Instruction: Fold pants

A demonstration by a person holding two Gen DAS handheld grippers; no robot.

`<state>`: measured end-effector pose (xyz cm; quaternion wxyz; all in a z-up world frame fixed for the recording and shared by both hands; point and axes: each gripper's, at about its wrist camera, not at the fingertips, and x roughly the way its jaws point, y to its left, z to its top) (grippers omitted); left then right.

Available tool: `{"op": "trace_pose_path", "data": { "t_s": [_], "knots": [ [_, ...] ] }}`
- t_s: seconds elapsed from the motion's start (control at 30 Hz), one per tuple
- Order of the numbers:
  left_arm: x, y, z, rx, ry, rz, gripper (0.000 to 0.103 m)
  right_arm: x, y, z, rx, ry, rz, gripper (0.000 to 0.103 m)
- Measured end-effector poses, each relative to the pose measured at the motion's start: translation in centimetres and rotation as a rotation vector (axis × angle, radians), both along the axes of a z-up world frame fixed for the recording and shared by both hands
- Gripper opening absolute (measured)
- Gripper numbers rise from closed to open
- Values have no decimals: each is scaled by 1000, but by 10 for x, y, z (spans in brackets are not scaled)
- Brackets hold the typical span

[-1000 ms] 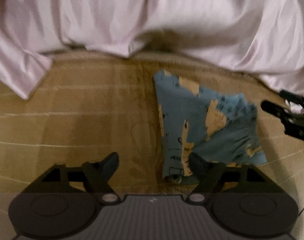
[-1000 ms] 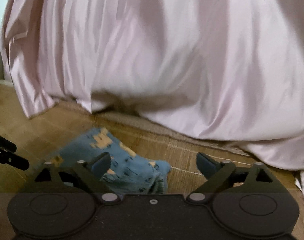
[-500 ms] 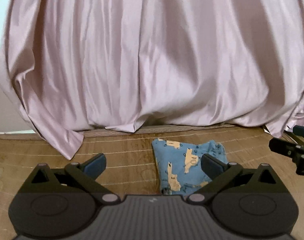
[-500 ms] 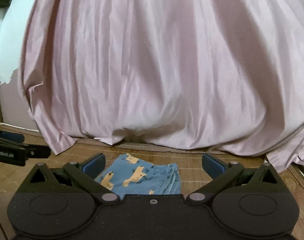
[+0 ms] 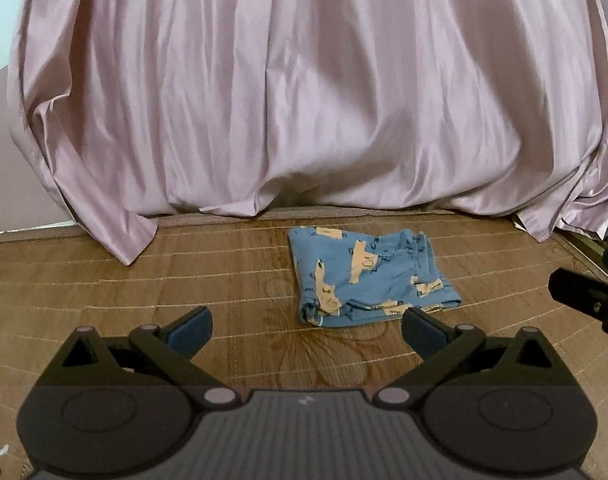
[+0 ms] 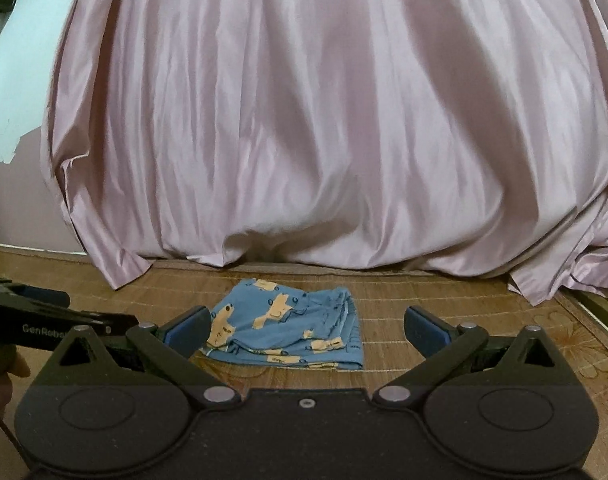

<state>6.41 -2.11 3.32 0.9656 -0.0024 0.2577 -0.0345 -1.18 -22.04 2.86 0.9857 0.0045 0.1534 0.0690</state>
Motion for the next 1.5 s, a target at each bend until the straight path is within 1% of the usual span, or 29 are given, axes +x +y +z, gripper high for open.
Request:
{"op": "trace_pose_path", "data": {
  "t_s": [0.17, 0.3, 0.4, 0.47, 0.57, 0.67, 0.8, 0.9, 1.17, 1.5],
  "knots": [
    [1, -2, -9, 14, 12, 1, 103, 1, -4, -14, 32, 6, -5, 102],
    [1, 1, -20, 25, 29, 3, 103, 6, -8, -29, 55, 41, 6, 102],
    [4, 5, -28, 11, 60, 9, 103, 10, -12, -39, 79, 64, -3, 102],
    [6, 9, -34, -12, 85, 5, 103, 11, -15, -44, 107, 84, -22, 102],
    [6, 12, -44, -34, 100, 16, 103, 13, -20, -51, 148, 106, -35, 102],
    [5, 13, -51, -27, 109, 14, 103, 15, -21, -56, 150, 121, -49, 102],
    [6, 9, -54, 4, 122, -8, 103, 15, -22, -59, 157, 145, -56, 102],
    [5, 9, -54, -7, 126, -12, 103, 16, -21, -59, 155, 157, -57, 102],
    [2, 10, -50, -11, 124, -2, 103, 14, -17, -58, 133, 149, -41, 102],
    [-1, 8, -49, -7, 127, -19, 103, 15, -19, -57, 143, 157, -33, 102]
  ]
}}
